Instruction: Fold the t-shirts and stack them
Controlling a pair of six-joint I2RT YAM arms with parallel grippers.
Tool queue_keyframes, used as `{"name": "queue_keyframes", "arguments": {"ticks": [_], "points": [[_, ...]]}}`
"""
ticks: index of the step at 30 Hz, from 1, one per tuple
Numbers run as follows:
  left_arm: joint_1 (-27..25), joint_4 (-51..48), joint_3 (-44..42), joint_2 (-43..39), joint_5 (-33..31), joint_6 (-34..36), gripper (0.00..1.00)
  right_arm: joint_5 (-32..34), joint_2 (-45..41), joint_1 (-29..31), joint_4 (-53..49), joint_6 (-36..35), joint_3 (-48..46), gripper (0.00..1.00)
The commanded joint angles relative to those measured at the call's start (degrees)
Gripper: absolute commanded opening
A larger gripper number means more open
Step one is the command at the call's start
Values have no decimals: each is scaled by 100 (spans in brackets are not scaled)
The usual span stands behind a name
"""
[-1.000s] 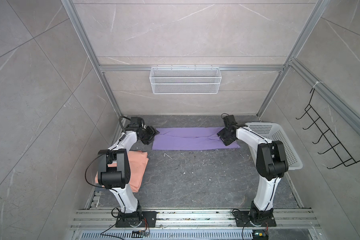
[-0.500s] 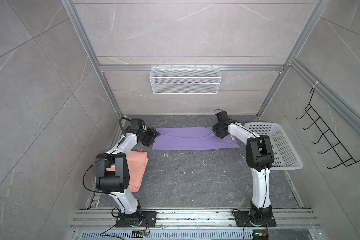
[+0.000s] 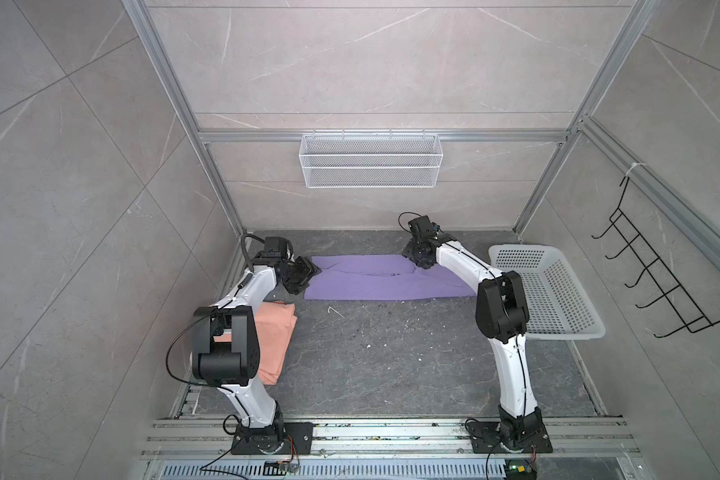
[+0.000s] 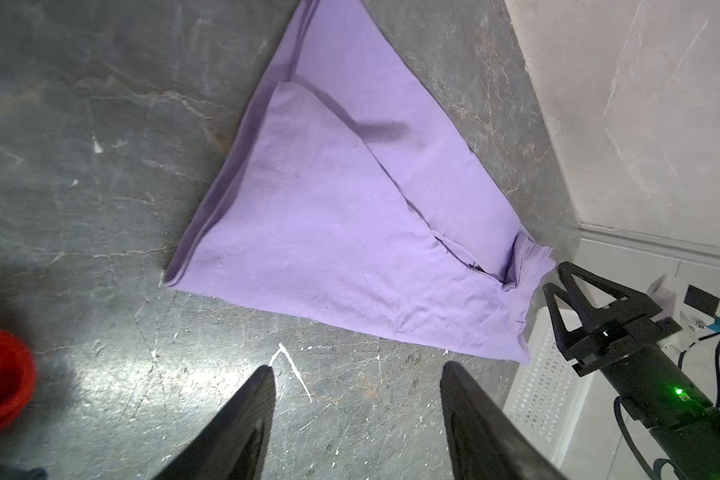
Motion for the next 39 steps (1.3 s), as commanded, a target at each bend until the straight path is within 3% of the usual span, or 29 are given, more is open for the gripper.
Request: {"name": "queue_keyframes", "arguments": {"ticks": [1,8,13,23,33,36,39], "points": [[-436,-467,896,346,-323,709,67,484,-658,-112,-327,-100,-381,59],[-986,-441,2042,1511,-862,978,67,4,-1301,-635,296,787,-1999,60],[-1066,-372,2637,2326,-931,868,67,-336,-1351,-883,239,1048,-2399,60],[-1076,-453,2186,2521,-1250,760,67,-684,-894,-876,10,1173,-2361,60],[-1147,259,-411,1456,-872,109,67,-988,65,-876,-332,1325,-1209,60],[-1464,249,-1272,918,-674,-62,66,-1103,449,-875,-456,1227,-552,60],[-2183,87,-2027,234,-491,-233,65,-1476,843,-789,9,772,99,60]]}}
